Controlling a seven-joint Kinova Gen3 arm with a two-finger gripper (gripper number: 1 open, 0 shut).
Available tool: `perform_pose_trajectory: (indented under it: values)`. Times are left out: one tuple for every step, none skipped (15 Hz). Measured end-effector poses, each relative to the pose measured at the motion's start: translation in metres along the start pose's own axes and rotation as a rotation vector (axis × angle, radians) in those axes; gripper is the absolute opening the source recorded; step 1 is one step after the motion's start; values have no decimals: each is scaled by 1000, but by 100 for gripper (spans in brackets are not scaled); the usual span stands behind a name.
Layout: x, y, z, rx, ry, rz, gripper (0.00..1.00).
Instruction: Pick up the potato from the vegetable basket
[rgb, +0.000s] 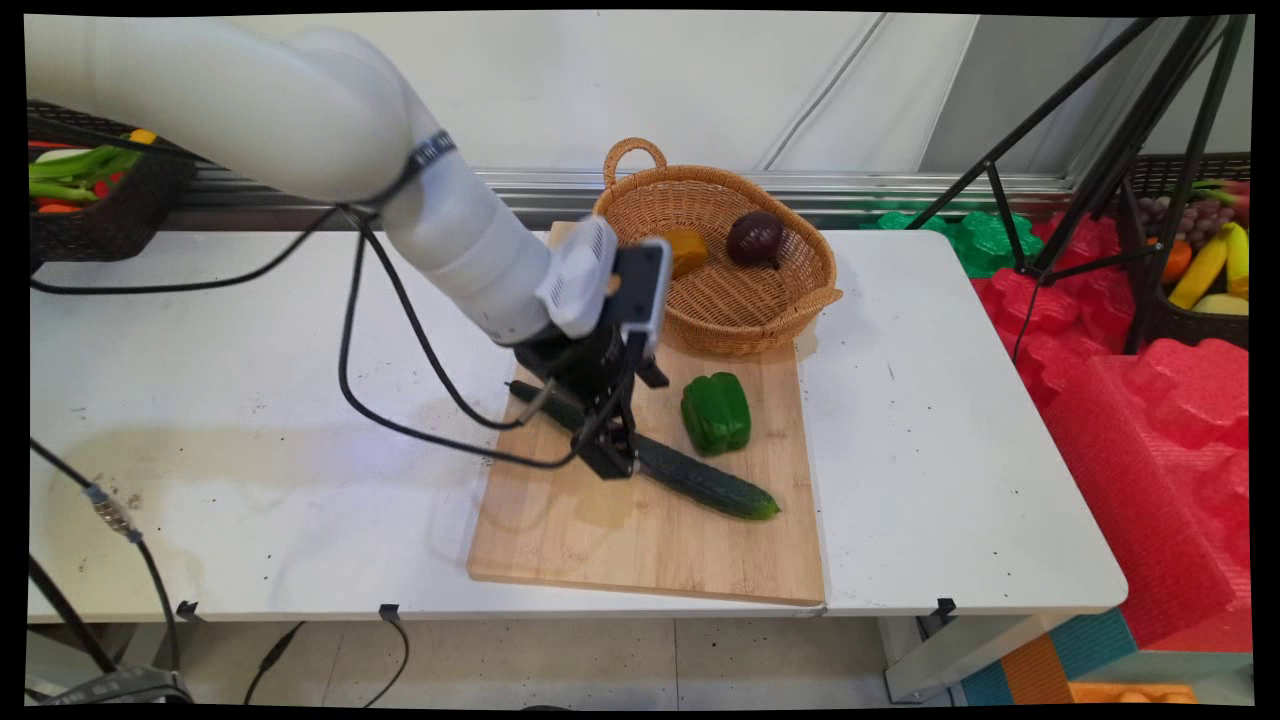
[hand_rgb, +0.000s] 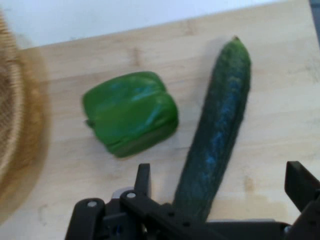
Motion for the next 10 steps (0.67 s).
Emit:
perform_pose_trajectory:
  values:
    - [0, -3, -10, 22, 12, -36, 100]
    - [0, -6, -18, 42, 23, -68, 100]
    - [-1, -8, -23, 56, 31, -89, 100]
    - [-1, -12, -30, 78, 40, -121, 100]
    - [-2, -18, -38, 103, 50, -158, 100]
    - [-2, -26, -45, 130, 56, -189, 100]
    - [-2, -33, -49, 153, 61, -212, 100]
    - [-2, -42, -53, 180, 64, -238, 100]
    - [-2, -56, -57, 218, 67, -265, 100]
    - [-1, -70, -58, 251, 68, -289, 100]
